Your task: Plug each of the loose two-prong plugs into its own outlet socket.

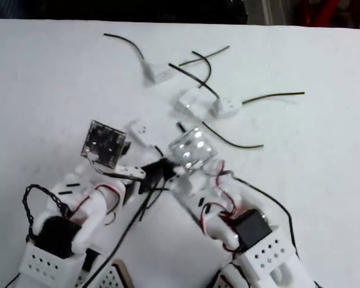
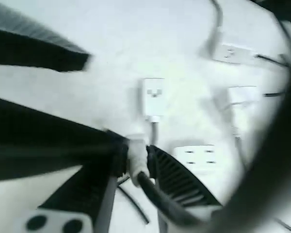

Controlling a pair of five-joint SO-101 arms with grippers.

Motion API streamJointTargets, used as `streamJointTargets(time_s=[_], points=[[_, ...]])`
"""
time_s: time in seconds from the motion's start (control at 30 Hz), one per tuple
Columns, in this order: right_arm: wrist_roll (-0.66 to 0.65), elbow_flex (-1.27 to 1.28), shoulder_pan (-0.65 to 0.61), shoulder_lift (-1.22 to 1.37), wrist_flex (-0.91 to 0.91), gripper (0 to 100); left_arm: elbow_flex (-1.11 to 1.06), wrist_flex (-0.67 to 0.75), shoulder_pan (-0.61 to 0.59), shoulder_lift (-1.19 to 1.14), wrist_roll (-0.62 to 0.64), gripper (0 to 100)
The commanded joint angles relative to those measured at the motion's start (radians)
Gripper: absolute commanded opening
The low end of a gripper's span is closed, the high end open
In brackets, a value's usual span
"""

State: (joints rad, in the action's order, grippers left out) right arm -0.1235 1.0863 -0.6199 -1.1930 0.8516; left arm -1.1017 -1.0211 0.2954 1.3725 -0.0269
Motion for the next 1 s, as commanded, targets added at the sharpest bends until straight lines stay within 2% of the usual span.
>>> streamJointTargets(time_s=[0.0,0.1,0.17,0.37,0.53,0.7,0.97], points=[[0.003,0.034,0.085,0.004,-0.13,1.7,0.035,0.002,-0.11,-0.004,-0.005,29],[-0.011,0.057,0.165,0.005,-0.209,1.7,0.005,0.014,-0.182,-0.004,-0.005,29],[-0.072,0.052,0.199,0.03,-0.239,1.7,-0.041,0.058,-0.219,-0.004,-0.003,29],[-0.233,0.017,0.216,0.286,-0.357,1.7,-0.127,0.158,-0.278,-0.004,-0.003,29],[-0.328,-0.187,0.225,0.596,-0.298,1.7,-0.13,0.158,-0.277,-0.004,-0.011,24],[-0.384,-0.405,0.266,0.839,-0.203,1.7,-0.132,0.158,-0.277,-0.004,-0.011,23],[-0.439,-0.519,0.268,0.972,-0.111,1.7,-0.132,0.158,-0.271,-0.004,-0.011,23]])
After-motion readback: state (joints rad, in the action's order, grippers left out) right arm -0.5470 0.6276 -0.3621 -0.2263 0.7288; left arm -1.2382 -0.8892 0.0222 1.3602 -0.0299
